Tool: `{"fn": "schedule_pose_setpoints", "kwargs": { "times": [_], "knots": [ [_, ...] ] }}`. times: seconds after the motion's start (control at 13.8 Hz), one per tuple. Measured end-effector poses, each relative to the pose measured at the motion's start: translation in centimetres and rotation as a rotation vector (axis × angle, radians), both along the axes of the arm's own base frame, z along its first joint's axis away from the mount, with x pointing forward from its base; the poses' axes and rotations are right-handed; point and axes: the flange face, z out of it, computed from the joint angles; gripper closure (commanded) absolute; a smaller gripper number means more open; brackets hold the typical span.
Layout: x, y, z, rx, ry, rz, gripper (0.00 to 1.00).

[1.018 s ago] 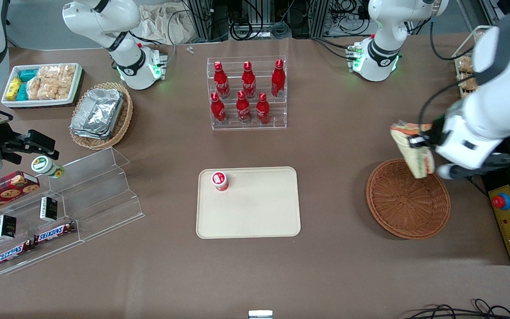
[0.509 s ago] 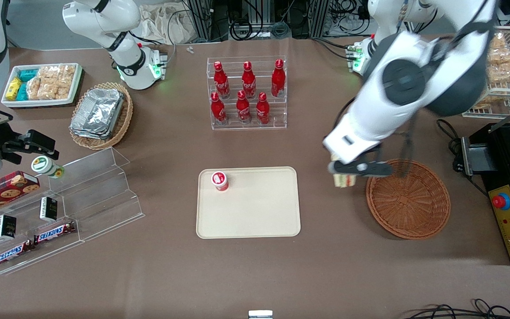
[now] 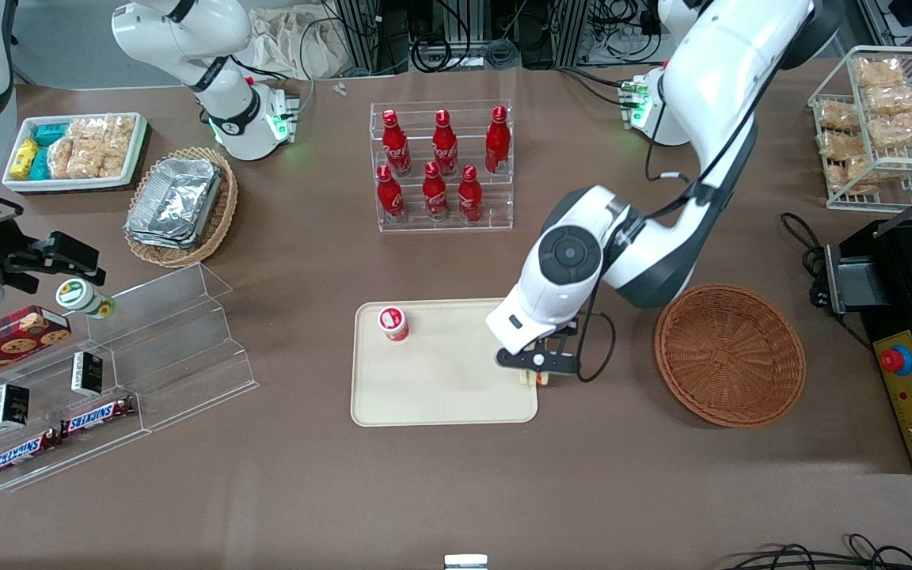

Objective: Place sandwich from basket to tray
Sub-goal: 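Carry the sandwich with the left gripper over the cream tray, then lower the sandwich onto the tray and open the left gripper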

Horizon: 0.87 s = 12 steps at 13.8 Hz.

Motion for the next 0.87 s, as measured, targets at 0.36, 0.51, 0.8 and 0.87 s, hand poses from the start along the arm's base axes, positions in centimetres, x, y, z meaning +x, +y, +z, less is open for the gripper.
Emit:
{"fn": "schedule_pose_setpoints", "kwargs": {
  "times": [0.36,0.51,0.8,0.87],
  "knots": [
    [0.3,-1.1,-7.4,-0.043,0.021,-0.003,1.0],
    [0.2,-1.1,-9.1,-0.045,0.036,-0.002,0.65],
    [0.3,-1.2,-9.0,-0.059,0.053,0.013,0.0],
    [0.2,-1.1,-8.8,-0.052,0.069,0.018,0.0]
  ]
}}
